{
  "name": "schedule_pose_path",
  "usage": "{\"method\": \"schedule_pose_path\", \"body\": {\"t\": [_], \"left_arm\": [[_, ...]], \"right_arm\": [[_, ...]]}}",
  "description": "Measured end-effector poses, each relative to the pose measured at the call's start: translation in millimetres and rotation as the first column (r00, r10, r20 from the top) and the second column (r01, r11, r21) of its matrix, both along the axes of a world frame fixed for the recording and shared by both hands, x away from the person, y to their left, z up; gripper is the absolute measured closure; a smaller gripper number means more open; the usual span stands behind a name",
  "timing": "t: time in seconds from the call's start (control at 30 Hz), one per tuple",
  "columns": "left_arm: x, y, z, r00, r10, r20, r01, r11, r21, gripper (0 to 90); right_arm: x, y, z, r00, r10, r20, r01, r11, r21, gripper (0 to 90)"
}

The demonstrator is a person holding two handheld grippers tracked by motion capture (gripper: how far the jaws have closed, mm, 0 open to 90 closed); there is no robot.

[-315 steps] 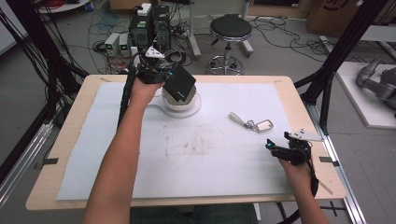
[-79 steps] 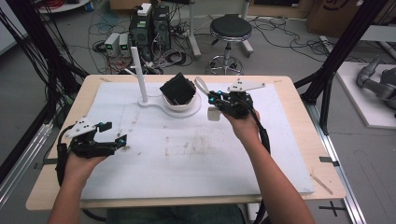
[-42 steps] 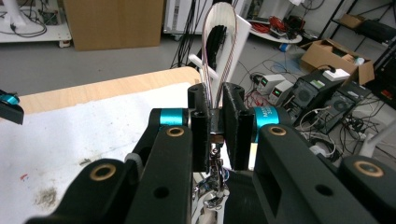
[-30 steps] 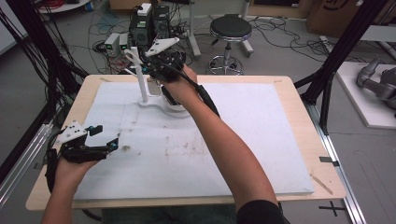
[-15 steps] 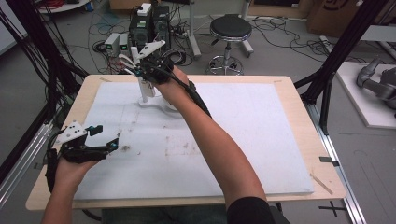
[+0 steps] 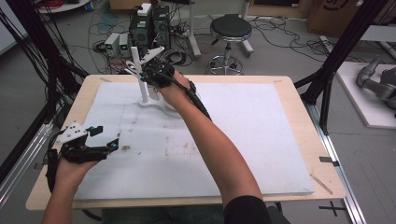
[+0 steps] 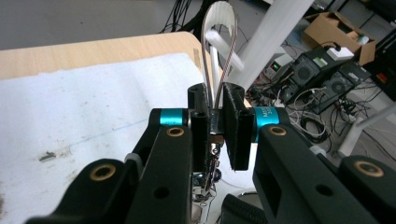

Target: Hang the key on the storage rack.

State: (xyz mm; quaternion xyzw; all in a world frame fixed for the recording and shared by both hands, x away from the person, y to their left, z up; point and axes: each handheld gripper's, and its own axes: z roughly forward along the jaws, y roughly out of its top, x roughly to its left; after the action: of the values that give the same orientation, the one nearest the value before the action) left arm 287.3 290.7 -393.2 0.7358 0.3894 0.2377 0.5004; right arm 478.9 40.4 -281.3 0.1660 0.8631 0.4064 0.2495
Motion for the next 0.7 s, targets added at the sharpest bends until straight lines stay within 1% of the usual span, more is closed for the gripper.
{"method": "schedule_pose_path", "body": {"t": [0.1,0.2,0.27,0.3,0.37,0.4,0.43,0.47,0.53,0.57,0.63,0.7], "left_arm": [[-0.2,0.1,-0.1,1.0000,0.002,0.000,-0.002,1.0000,-0.002,17.9],[-0.1,0.2,-0.5,1.0000,0.003,-0.001,-0.003,1.0000,-0.003,17.9],[0.0,0.5,-0.8,1.0000,0.002,-0.003,-0.002,1.0000,0.000,17.9],[0.1,0.7,-1.0,1.0000,0.003,-0.004,-0.003,1.0000,0.002,17.9],[0.3,0.5,-1.5,1.0000,0.006,-0.007,-0.006,1.0000,-0.001,17.9],[0.5,0.6,-1.7,1.0000,0.004,-0.008,-0.004,1.0000,-0.001,17.9],[0.9,1.1,-2.1,0.9999,0.005,-0.010,-0.005,1.0000,0.006,17.9],[1.0,1.2,-2.5,0.9999,0.007,-0.012,-0.007,1.0000,0.003,17.9],[1.2,1.8,-2.7,0.9999,0.006,-0.014,-0.006,1.0000,0.004,17.9],[1.2,1.9,-2.9,0.9999,0.008,-0.015,-0.008,1.0000,0.003,17.9],[1.3,2.0,-3.0,0.9999,0.008,-0.014,-0.008,1.0000,0.002,17.9],[1.3,1.8,-2.7,0.9999,0.006,-0.013,-0.006,1.0000,0.004,17.9]], "right_arm": [[2.0,0.0,-3.0,1.0000,-0.006,0.001,0.006,1.000,-0.001,82.7],[4.6,0.8,-9.6,0.9998,-0.016,-0.014,0.016,1.000,-0.011,82.6],[5.4,0.8,-11.2,0.9998,-0.017,-0.010,0.017,1.000,-0.013,82.6],[6.3,0.2,-14.2,0.9996,-0.025,-0.011,0.025,0.999,-0.022,82.1],[6.7,-0.2,-15.6,0.9995,-0.026,-0.016,0.025,0.999,-0.020,81.5],[6.9,-0.5,-17.1,0.9994,-0.029,-0.018,0.029,0.999,-0.019,78.6],[6.2,-1.5,-18.8,0.9989,-0.043,-0.017,0.043,0.999,-0.012,64.7],[6.1,-2.0,-19.3,0.9982,-0.056,-0.020,0.056,0.998,-0.013,64.2],[5.7,-2.8,-19.5,0.9979,-0.059,-0.027,0.058,0.998,-0.014,64.4],[4.8,-6.1,-19.2,0.9986,-0.052,-0.015,0.051,0.999,-0.013,61.4],[4.0,-8.1,-18.7,0.9981,-0.059,-0.018,0.059,0.998,-0.009,60.0],[1.9,-16.4,-16.4,0.9977,-0.064,-0.021,0.065,0.998,0.010,56.0]]}}
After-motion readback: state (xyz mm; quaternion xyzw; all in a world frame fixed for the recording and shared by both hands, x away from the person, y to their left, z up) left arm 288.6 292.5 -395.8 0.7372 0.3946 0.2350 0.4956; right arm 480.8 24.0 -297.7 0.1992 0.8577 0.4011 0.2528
